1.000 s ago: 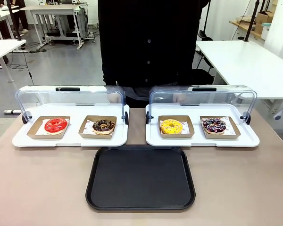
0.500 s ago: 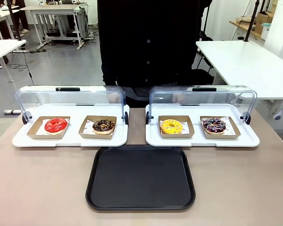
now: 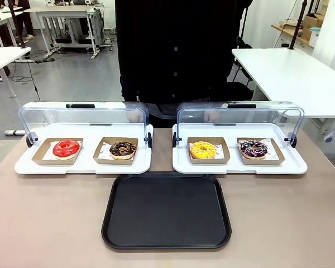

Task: Move the fourth donut from the left to the tray.
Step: Pick up the Paper togo box containing the Donut indicated by the person and place it on the Handle tray.

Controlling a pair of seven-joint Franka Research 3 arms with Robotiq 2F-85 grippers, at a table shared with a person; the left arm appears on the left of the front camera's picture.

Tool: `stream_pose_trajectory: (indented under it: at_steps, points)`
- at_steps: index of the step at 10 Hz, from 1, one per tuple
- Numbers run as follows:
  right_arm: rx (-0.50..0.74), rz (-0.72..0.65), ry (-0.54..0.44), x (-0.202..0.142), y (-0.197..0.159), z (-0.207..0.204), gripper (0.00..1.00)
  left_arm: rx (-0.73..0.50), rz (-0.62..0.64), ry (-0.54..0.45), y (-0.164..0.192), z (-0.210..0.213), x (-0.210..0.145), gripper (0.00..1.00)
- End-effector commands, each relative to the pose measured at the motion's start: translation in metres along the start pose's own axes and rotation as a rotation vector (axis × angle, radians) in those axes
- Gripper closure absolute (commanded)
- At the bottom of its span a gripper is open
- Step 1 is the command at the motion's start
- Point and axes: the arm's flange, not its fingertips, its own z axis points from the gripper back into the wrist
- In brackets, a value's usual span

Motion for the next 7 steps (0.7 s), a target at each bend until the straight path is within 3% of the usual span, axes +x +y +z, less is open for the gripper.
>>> stream_pose_trajectory:
  at_steps: [1, 7]
  points:
    - [0.003, 0.027, -0.030, 0.0024, -0.0024, -0.0011, 0.00, -0.007, -0.008, -0.017, -0.0003, 0.0004, 0.0007, 0.00]
    - [0.003, 0.027, -0.030, 0.0024, -0.0024, -0.0011, 0.00, -0.007, -0.008, -0.017, -0.0003, 0.0004, 0.0007, 0.00]
